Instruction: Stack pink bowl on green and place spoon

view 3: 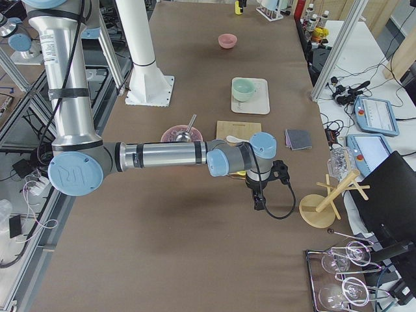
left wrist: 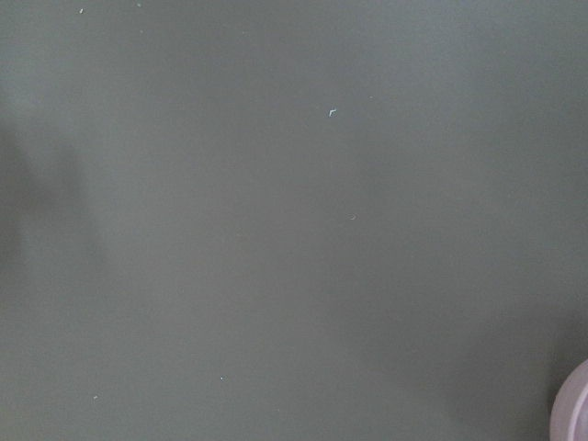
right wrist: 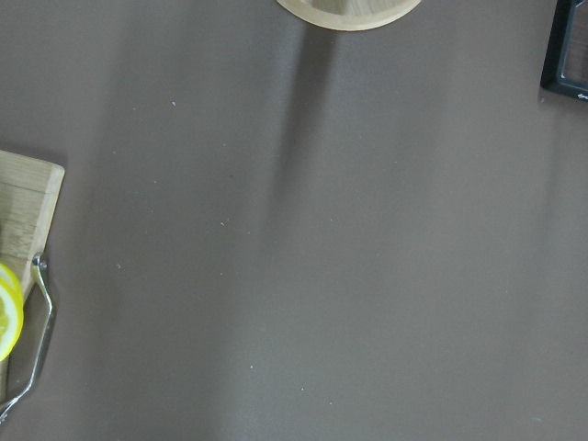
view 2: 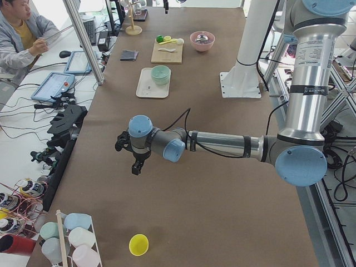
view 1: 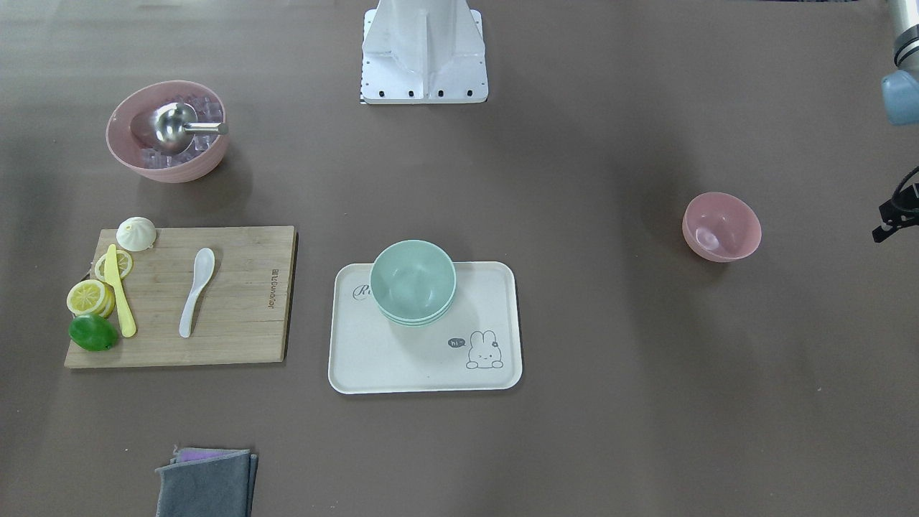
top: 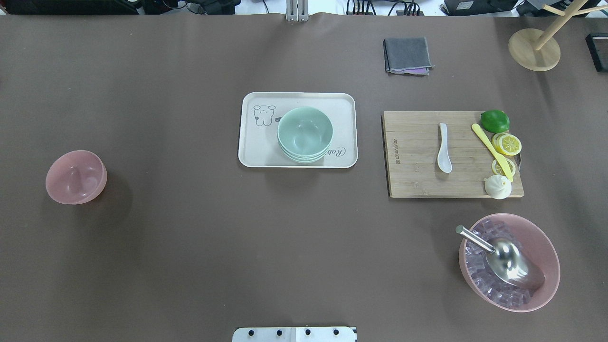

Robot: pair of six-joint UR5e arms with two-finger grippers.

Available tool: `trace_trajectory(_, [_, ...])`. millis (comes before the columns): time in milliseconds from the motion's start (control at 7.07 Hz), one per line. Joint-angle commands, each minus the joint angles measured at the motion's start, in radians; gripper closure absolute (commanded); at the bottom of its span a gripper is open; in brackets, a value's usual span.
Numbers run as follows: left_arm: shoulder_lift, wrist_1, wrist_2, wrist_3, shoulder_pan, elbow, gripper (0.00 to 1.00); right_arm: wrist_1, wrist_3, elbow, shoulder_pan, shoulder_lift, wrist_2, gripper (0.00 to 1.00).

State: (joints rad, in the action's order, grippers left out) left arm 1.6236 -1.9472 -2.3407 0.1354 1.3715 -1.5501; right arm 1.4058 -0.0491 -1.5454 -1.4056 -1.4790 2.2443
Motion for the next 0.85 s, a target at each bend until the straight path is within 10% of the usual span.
trace_trajectory(0, [-0.005, -0.002, 0.0, 0.001, 0.0, 0.01, 0.02, -0.001, 0.0, -0.047, -0.001, -0.043, 0.001, 0.0])
trace_trajectory(707, [0.016, -0.013, 0.0, 0.094, 0.0, 0.065, 0.02, 0.005, -0.003, -0.085, -0.001, -0.08, 0.0, 0.0])
